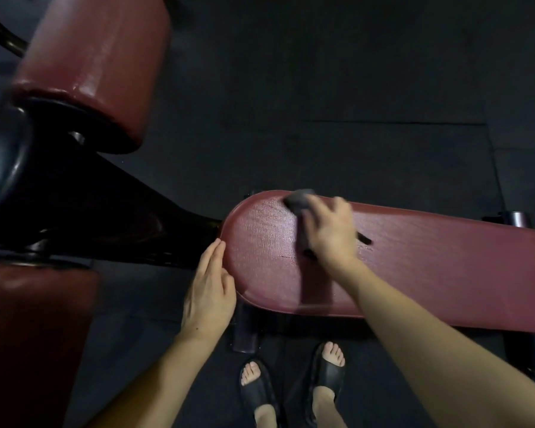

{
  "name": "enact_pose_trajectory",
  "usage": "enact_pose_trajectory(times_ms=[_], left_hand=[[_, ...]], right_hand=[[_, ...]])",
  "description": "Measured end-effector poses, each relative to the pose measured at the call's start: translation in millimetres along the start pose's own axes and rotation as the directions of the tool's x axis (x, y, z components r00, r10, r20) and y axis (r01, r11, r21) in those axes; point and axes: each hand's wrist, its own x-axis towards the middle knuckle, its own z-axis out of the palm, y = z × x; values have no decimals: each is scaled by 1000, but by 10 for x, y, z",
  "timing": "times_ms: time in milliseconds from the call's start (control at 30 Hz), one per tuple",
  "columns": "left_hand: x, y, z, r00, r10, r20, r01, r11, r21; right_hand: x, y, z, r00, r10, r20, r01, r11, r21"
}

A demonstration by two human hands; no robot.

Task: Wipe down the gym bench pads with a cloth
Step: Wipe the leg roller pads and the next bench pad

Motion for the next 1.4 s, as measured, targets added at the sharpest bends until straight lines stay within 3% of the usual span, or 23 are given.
enact_pose_trajectory(times_ms=[67,167,233,300,367,400,467,567,667,733,833,967,1067,1200,1267,1333,1400], left_hand=[[-72,-16,-1,1000,-23,0,23,1000,-10],[-169,-21,59,999,-35,-4,35,999,-13],[-188,-12,98,999,-48,-8,47,999,-21],[-172,1,118,999,-48,-23,48,999,-19],[-142,4,130,998,-49,-35,49,999,-11],[-131,4,130,998,-55,-37,54,998,-13],[-136,-13,122,998,-55,-43,54,998,-26],[-169,-39,108,998,-48,-40,46,998,-51],[-215,-79,93,997,-74,-35,72,996,-58],[-245,-93,79,995,-93,-28,92,994,-50],[-246,-87,73,994,-101,-34,98,991,-92],[-242,-83,61,985,-140,-99,127,983,-129],[-290,-100,63,987,-131,-95,118,985,-130],[-340,-122,24,993,-108,-42,102,986,-135],[-337,-117,-6,994,-104,-46,96,984,-147],[-345,-103,-6,989,-140,-55,129,978,-165],[-375,-95,1,977,-193,-85,174,965,-194]], right_hand=[[-62,321,-169,969,235,-72,-234,972,16],[-20,-18,35,839,517,-172,-526,850,-10],[-22,-567,210,895,431,-120,-431,902,24],[-155,-1053,379,989,148,3,-148,988,49],[-202,-1079,392,992,-76,101,69,995,74],[-157,-914,318,987,-112,118,103,992,73],[-112,-413,115,994,-49,93,44,998,45],[-120,228,-140,966,253,-59,-252,968,16],[-60,-11,34,908,404,-111,-407,914,-5],[-15,-394,217,948,304,-94,-304,953,19],[-186,-865,379,1000,9,-6,-9,996,90],[-944,-831,158,939,-315,141,281,934,220],[-880,-523,36,940,-300,164,268,944,192],[30,-689,327,994,-108,1,107,989,105],[179,-806,416,999,-35,1,35,993,114],[-109,-875,381,994,-105,16,102,983,150],[-659,-868,260,959,-271,85,247,943,223]])
